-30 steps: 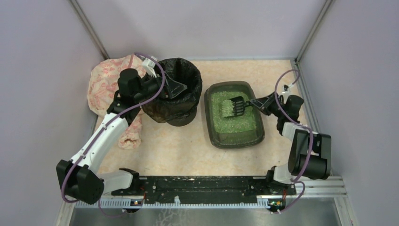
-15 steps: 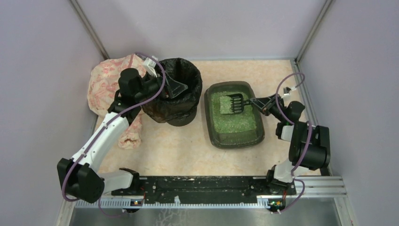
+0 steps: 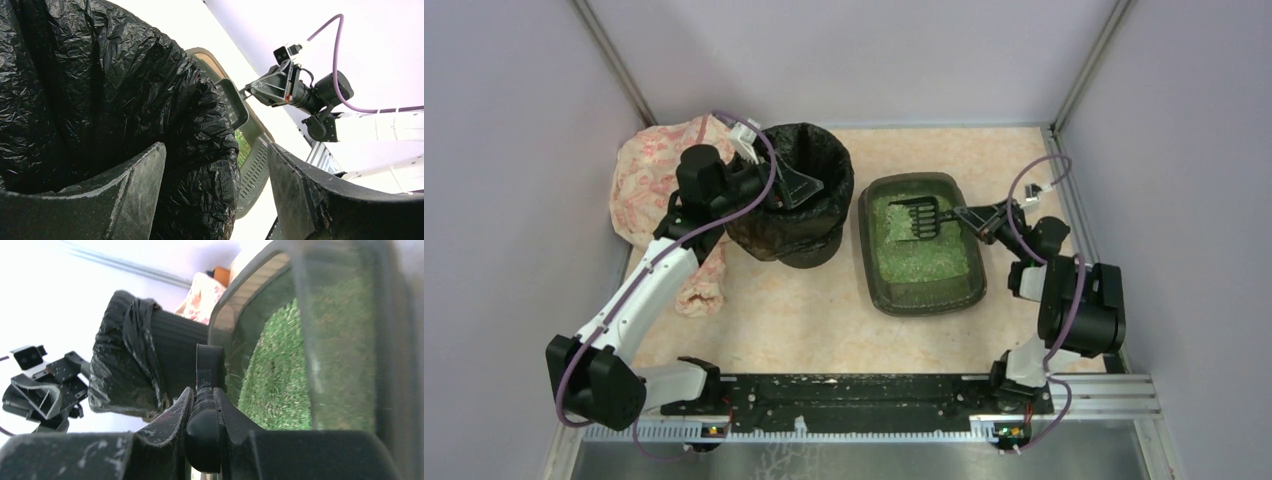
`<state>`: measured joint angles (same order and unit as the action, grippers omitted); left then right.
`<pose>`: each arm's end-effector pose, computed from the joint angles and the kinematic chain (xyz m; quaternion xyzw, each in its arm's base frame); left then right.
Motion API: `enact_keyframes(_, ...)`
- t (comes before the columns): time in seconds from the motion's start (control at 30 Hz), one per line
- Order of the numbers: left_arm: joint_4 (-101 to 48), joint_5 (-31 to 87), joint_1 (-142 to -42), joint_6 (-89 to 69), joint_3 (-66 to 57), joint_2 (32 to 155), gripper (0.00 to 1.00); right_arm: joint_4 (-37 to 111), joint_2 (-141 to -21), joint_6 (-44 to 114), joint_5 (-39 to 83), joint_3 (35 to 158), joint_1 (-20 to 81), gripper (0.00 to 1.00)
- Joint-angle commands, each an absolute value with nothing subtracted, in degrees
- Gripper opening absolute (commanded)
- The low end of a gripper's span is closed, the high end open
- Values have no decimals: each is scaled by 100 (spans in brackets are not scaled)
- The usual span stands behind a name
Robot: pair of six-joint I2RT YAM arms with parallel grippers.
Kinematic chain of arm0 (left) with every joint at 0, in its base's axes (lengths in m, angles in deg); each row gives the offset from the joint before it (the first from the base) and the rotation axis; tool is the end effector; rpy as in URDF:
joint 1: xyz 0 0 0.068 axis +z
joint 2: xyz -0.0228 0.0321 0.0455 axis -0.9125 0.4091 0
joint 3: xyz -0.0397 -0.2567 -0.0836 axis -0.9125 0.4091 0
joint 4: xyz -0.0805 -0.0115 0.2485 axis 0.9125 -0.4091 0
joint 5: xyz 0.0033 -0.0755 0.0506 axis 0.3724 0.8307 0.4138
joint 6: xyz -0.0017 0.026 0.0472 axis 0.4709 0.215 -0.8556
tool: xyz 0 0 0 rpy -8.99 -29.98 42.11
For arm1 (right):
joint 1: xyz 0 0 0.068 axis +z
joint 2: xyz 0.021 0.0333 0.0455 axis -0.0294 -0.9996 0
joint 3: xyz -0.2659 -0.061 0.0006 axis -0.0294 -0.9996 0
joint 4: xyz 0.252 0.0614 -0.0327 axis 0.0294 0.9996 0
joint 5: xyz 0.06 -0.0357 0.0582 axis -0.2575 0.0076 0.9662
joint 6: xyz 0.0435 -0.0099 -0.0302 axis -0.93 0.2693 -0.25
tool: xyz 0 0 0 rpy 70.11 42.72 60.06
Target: Clean the litter box
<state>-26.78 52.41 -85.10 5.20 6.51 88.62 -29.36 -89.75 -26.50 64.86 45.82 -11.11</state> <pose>0.2627 -0.1119 0.3695 0.1351 0.7325 -0.4416 0.5001 0.2726 -0.0337 0.1811 0.1825 0.6817 0.5663 0.4258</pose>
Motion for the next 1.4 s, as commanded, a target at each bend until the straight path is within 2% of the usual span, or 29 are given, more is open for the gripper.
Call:
enact_keyframes(0.0, -2500, 5330, -8509, 486, 652, 8886, 80, -3276, -8844, -2573, 6406, 4623, -1519, 0)
enact_keyframes(0.43, -2470, 5372, -8510, 520, 653, 8893, 80, -3545, -8992, -2753, 6708, 4543, -1260, 0)
enact_keyframes(0.57, -2478, 5312, -8510, 492, 668, 8867, 80, -3963, -9163, -3267, 6610, 4429, -1788, 0)
enact_keyframes(0.7, -2478, 5321, -8509, 432, 653, 8850, 80, -4683, -9557, -4027, 6648, 4425, -1431, 0)
enact_keyframes(0.8, -2482, 5327, -8518, 432, 657, 8856, 80, -4922, -9677, -4267, 6625, 4345, -1524, 0)
enact_keyframes(0.93, -2495, 5291, -8520, 414, 653, 8856, 80, -4714, -9741, -4314, 6496, 4395, -1937, 0)
enact_keyframes(1.1, -2489, 5338, -8527, 373, 656, 8866, 80, -4071, -9672, -3925, 6576, 4579, -1521, 0)
enact_keyframes(1.27, -2502, 5249, -8541, 305, 661, 8801, 80, -3722, -9421, -3821, 6472, 4622, -1977, 0)
enact_keyframes(1.37, -2500, 5291, -8537, 313, 652, 8821, 80, -3269, -9344, -3538, 6599, 4832, -1545, 0)
